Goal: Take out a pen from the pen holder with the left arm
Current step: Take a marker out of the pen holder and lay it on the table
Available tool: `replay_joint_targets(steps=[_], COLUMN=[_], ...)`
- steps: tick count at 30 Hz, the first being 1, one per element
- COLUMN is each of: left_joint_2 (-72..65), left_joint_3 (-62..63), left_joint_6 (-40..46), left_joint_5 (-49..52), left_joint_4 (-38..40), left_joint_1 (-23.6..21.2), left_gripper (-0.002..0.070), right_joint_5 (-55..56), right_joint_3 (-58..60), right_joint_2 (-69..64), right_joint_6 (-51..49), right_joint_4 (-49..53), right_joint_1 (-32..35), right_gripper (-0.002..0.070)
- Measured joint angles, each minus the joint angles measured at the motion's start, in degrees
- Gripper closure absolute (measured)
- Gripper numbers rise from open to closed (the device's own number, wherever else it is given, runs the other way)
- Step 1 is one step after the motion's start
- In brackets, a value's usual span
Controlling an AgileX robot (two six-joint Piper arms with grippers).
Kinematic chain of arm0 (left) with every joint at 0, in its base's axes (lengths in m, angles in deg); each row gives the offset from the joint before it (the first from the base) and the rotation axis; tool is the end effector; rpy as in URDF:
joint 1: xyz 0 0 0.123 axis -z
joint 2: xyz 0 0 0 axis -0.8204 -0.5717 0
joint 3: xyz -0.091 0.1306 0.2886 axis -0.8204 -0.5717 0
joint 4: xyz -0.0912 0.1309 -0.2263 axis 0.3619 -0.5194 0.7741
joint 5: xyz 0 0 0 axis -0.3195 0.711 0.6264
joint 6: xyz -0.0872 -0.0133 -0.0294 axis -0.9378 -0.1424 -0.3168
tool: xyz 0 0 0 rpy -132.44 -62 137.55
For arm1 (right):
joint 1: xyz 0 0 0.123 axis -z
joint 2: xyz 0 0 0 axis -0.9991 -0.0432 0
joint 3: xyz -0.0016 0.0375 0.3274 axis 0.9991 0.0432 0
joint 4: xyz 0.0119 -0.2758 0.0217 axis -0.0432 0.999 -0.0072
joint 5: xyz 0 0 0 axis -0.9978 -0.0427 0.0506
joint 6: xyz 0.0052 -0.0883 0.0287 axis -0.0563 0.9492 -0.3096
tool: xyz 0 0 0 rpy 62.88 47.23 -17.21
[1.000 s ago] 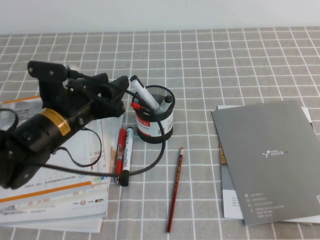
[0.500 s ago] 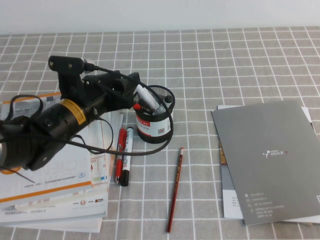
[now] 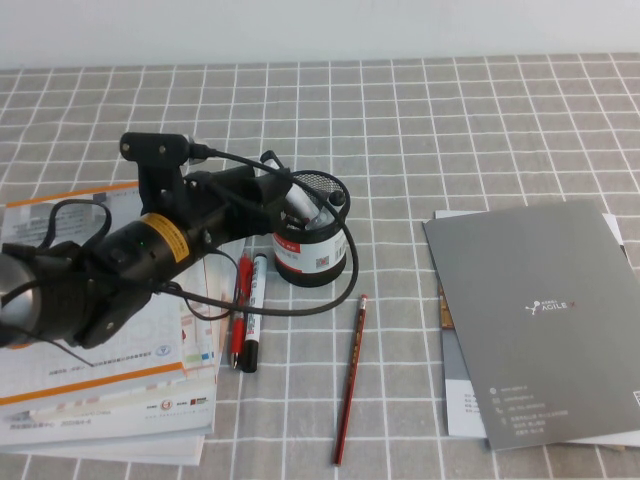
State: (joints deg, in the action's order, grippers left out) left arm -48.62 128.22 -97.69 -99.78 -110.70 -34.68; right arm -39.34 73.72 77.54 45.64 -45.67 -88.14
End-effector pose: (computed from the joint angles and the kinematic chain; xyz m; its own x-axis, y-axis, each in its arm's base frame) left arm 0.3563 -0.1640 0.2156 -0.3345 -0.0872 -0.9383 0.5615 0.7812 -0.2728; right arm 0.0340 0.0237 0.1781 -0.3215 0.5866 -0.7433 -0.0755 0.7666 0.6376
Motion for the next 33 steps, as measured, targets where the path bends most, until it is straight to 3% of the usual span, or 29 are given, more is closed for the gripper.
replay_joint_targets(steps=[20,23,29,33], left_joint_2=[-3.00,-3.10,-3.55,-3.55], left_joint_3=[2.96,2.96,2.96,2.96], left_joint_6=[-10.34,-10.87,-11.78,-12.14], left_joint_5=[-2.89,-3.02,-3.02,-3.75], left_joint_4=[2.29,2.08,1.37,0.29], left_joint_1=[0.00,0.00,0.00,0.00], left_gripper=[0.0308,0.0351,0.0514,0.0571], right_joint_5=[0.00,0.00,0.00,0.00], right_joint_3=[0.00,0.00,0.00,0.00], right_joint_2=[0.00,0.00,0.00,0.00], right_joint_6=[0.00,0.00,0.00,0.00], right_joint_4=[-0.12,-0.12,-0.12,-0.12], right_joint_1=[0.00,0.00,0.00,0.00], right_gripper=[0.0689,0.0689,0.0689,0.0689])
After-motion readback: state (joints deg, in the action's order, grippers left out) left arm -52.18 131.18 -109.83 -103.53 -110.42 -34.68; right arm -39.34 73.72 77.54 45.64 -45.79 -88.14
